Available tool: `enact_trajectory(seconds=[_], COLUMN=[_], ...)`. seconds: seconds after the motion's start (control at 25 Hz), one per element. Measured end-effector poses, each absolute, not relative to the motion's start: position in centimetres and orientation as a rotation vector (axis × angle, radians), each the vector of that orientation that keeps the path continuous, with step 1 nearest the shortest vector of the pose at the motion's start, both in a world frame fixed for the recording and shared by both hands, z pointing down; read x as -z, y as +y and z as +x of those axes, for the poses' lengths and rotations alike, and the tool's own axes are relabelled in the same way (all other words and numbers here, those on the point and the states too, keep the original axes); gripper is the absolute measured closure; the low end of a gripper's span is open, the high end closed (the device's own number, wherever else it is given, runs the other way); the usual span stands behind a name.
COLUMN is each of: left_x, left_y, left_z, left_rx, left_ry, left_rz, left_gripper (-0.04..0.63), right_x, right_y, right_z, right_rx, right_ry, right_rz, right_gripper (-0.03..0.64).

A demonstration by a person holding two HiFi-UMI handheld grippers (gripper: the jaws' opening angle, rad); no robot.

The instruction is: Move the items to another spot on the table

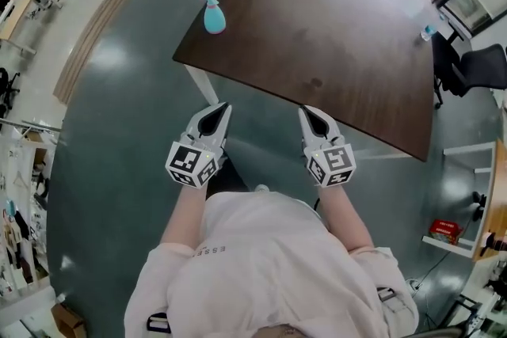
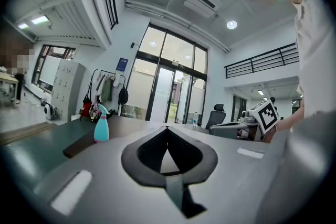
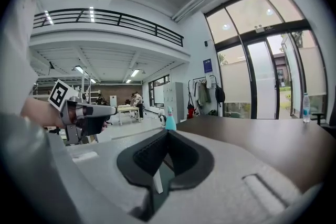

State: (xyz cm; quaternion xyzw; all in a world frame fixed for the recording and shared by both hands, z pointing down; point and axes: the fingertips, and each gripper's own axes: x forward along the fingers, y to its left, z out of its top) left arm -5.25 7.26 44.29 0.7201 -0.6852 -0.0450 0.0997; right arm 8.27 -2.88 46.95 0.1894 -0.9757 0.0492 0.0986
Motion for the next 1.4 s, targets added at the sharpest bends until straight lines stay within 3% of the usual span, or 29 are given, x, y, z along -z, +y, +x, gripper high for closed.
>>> enact_trajectory(seconds=[0.52,1.04,1.4], left_x=[-44.4,-44.8,-45.7], left_y=[2.5,-3.1,-5.9], left_z=[-24.2,-34.5,-37.3], left_rx=[0.176,0.175,0.174], left_ry=[-2.024,-1.934,-2.024], left_rz=[2.079,2.118,1.994], left_gripper=[0.588,0.588,0.588], right_x=[-47.4,-46.2,-47.2], right_y=[-7.6,-11.6,-16.1], right_z=[-9.7,-22.9,-27.5], right_rx=[-0.137,-0.137,-0.166], right_ry=[-2.822,-2.850,-2.870], right_rz=[0.547,0.548,0.398], right_gripper=[0.624,0.621,0.459])
